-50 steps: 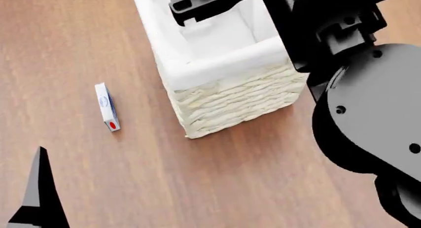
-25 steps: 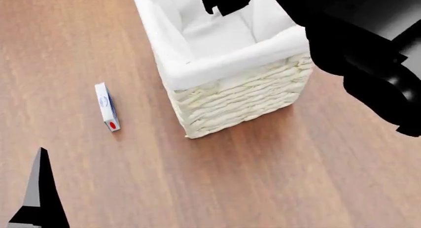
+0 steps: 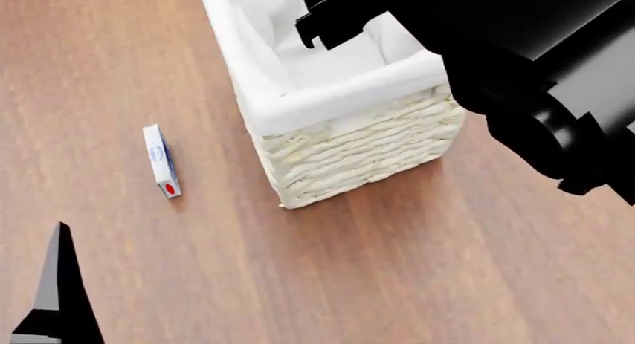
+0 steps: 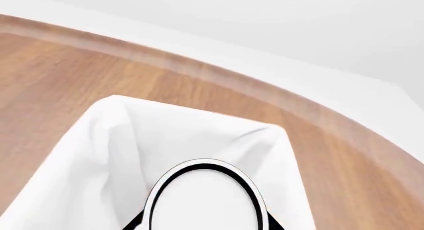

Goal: Pick up the alphabet soup and the cream cheese box, and put them in the basket.

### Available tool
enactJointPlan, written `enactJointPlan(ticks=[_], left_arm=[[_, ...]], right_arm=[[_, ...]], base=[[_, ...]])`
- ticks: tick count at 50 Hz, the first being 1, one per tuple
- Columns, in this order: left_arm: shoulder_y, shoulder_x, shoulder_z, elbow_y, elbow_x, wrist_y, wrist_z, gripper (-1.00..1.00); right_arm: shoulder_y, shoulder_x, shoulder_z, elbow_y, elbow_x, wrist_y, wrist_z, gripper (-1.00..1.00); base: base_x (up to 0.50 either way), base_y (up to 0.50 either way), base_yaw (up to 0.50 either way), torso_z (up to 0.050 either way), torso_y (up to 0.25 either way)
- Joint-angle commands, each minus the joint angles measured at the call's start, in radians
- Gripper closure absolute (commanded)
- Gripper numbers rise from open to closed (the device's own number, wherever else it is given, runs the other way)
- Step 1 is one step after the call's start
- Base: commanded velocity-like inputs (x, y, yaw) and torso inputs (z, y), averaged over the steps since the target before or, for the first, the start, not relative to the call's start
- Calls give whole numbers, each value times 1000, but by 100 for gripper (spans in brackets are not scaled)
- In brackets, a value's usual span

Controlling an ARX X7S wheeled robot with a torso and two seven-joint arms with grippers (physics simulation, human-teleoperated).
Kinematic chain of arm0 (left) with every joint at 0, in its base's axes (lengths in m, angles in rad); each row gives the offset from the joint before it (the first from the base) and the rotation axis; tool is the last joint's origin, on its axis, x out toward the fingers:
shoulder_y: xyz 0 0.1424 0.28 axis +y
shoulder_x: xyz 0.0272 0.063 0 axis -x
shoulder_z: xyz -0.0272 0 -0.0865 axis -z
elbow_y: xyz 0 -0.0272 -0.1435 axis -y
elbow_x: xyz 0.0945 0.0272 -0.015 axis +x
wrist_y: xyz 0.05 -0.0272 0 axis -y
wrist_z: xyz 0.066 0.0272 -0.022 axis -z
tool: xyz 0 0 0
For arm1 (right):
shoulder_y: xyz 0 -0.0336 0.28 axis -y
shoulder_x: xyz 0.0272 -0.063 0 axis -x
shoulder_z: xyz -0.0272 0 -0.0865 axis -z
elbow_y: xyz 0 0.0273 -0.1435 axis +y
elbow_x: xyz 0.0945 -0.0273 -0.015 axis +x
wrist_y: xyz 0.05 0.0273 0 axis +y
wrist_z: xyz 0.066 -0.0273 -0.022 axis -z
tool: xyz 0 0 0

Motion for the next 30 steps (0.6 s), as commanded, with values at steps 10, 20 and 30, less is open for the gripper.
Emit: enactJointPlan(ticks=[10,20,30], left_arm=[[9,-9,-9,6,-8,7,-7,-100],[12,-10,-10,0,-10,16,-7,-100],[10,-13,-12,-1,-13,18,-8,-100]], right_arm=[[3,-34,4,27,-85,-3,-39,100],[-9,-34,-3,15,-97,-5,-35,100],[-34,-57,-13,49,-116,-16,-48,100]], base=[[0,0,0,0,1],[0,0,0,0,0],[0,0,0,0,1]])
